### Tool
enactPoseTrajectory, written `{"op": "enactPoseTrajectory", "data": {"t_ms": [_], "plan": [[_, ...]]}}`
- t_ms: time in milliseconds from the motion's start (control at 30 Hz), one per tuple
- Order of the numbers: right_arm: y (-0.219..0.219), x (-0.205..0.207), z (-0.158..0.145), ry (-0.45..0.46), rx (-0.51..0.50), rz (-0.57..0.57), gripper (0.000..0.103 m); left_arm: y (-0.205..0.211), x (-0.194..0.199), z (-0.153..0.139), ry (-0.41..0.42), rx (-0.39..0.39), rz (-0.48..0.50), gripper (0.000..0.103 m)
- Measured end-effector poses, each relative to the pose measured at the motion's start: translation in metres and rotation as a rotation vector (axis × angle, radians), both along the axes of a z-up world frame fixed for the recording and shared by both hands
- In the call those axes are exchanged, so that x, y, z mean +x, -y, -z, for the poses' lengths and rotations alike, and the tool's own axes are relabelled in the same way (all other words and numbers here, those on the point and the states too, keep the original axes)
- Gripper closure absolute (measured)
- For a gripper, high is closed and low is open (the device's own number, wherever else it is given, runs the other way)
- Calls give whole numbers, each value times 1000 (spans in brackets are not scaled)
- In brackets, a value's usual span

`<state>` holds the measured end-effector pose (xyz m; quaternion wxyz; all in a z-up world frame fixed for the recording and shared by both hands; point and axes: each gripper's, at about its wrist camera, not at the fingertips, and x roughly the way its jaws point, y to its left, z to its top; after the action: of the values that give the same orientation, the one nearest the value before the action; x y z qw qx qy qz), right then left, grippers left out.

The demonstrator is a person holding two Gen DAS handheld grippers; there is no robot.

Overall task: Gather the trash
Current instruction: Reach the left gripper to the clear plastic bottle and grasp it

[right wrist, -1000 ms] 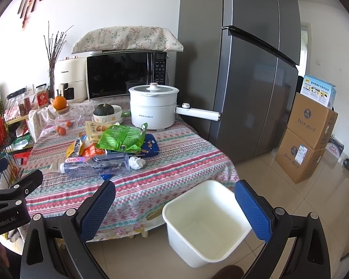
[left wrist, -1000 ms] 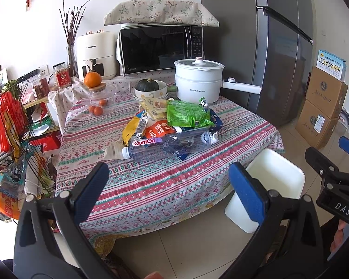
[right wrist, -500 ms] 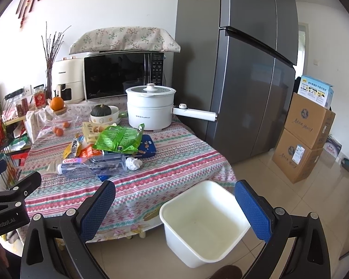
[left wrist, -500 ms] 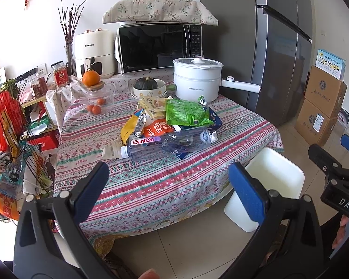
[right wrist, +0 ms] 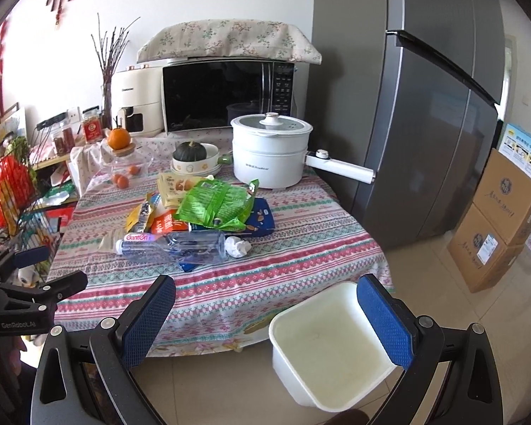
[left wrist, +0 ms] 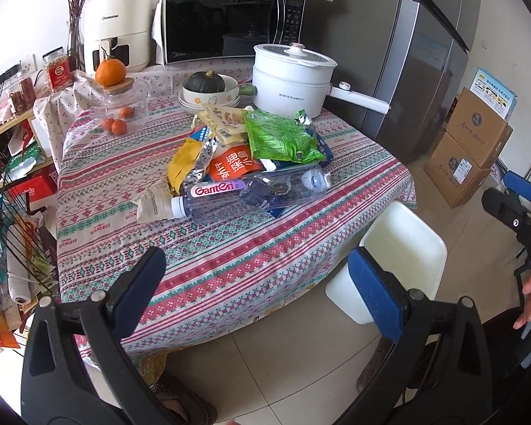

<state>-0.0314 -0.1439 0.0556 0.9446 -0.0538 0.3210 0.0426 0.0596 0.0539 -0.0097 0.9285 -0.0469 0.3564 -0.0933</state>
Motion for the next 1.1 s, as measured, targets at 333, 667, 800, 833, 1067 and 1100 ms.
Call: {"op": "enactPoseTrajectory", "data": {"t_ms": [333,667,800,833,1067,1100], "plan": [[-14,90,25,-240,64,-127,0,-15,66,35,-228,152,176,1],[13,146,80,-438,141,-45,0,34,150,77,-329,423,506,16],[20,157,85,-460,155,-36,0,51,171,92,-377,474,604,20],[22,159,85,-461,159,-29,0,55,175,96,-390,485,621,21],[33,173,95,-489,153,-1,0,63,185,108,-470,516,671,23],[35,174,98,-492,149,3,0,62,182,109,-478,518,675,23]]}}
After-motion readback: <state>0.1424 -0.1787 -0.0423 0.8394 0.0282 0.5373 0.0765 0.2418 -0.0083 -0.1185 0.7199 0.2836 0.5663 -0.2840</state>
